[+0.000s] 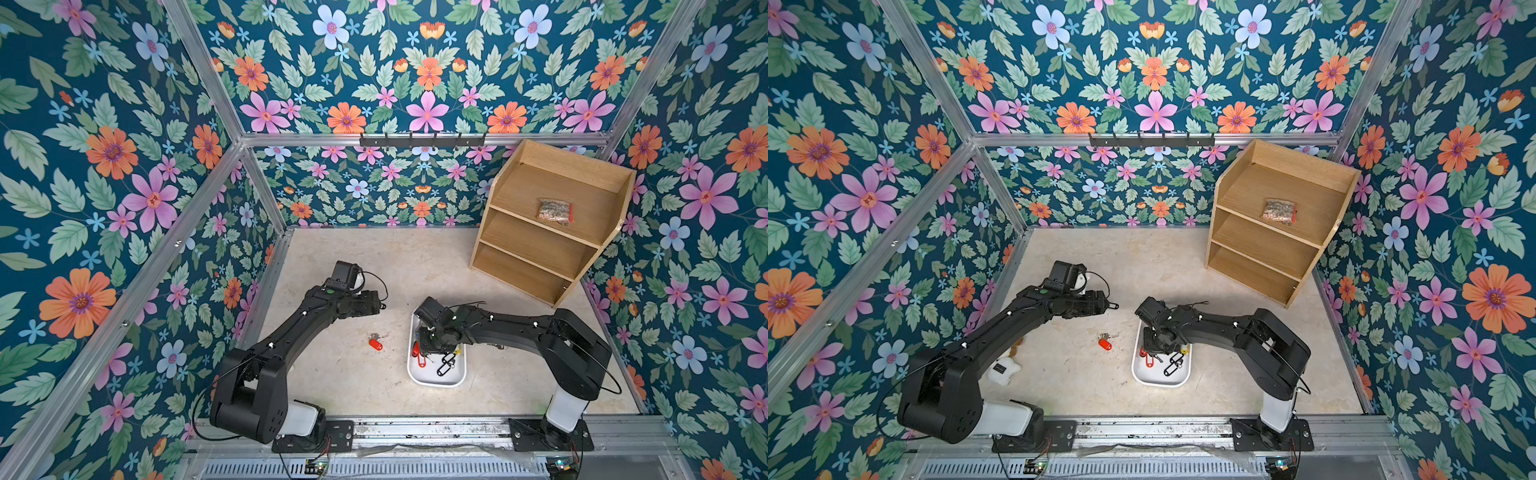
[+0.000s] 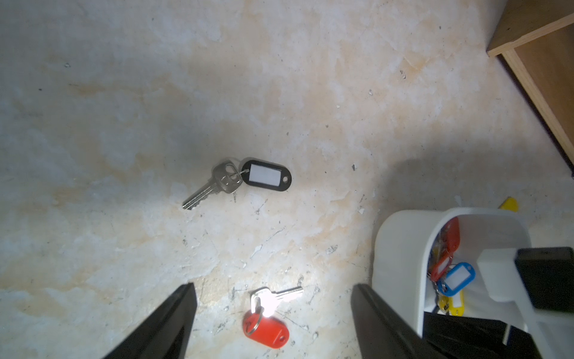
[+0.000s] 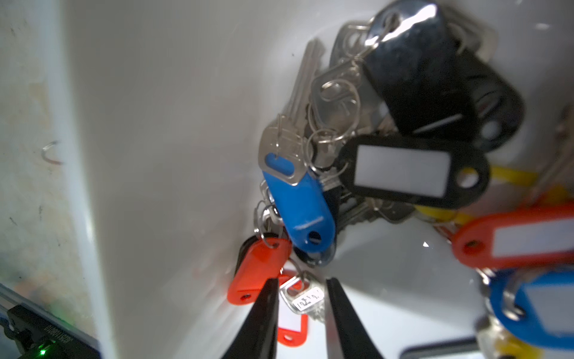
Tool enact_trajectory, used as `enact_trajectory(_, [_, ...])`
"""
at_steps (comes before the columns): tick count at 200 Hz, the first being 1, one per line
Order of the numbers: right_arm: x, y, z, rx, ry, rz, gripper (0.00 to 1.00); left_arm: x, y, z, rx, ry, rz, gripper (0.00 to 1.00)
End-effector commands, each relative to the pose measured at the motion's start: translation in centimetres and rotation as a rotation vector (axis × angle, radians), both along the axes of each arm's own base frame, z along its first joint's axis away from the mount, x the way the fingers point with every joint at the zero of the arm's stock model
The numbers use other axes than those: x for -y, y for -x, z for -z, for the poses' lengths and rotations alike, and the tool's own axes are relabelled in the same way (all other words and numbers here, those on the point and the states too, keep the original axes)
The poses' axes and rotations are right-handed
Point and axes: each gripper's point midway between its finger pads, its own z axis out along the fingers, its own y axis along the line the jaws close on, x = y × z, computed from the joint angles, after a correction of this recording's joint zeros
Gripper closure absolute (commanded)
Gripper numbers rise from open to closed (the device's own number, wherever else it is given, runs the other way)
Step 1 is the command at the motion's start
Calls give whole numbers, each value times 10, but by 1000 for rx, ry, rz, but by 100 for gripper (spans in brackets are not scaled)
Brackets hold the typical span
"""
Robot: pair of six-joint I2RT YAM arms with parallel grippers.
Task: Take the keys out of the storage box
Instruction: Pick up the key from the storage box.
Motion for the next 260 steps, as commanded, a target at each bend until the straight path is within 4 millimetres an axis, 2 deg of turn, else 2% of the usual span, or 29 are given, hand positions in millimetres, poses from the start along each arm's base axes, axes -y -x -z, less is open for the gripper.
enact_trajectory(1, [-3, 0, 1, 1, -2, -13, 72, 1, -3, -2, 15, 0, 8, 15])
enact_trajectory(38, [-4, 0, 4, -5, 4, -16, 75, 1, -3, -3, 15, 1, 9, 16])
enact_trajectory(73, [-4, 1, 7, -9, 13, -17, 81, 1, -3, -2, 14, 2, 9, 15])
enact_trajectory(119, [0, 0, 5, 0, 28, -11, 98, 2, -3, -3, 14, 4, 10, 16])
enact_trajectory(170, [19, -4, -29, 78, 41, 33, 100, 2, -3, -4, 17, 5, 12, 16])
enact_trajectory(188, [25, -4, -35, 88, 54, 43, 100, 2, -3, -4, 17, 5, 12, 16])
enact_trajectory(192, [26, -4, -47, 107, 30, 48, 100, 2, -3, -4, 17, 5, 12, 15])
enact_trajectory(225, [36, -5, -66, 148, 26, 72, 100, 2, -3, -6, 23, 6, 11, 16])
enact_trajectory(260, [61, -10, -84, 192, 53, 120, 100, 2, -2, -6, 23, 6, 11, 16])
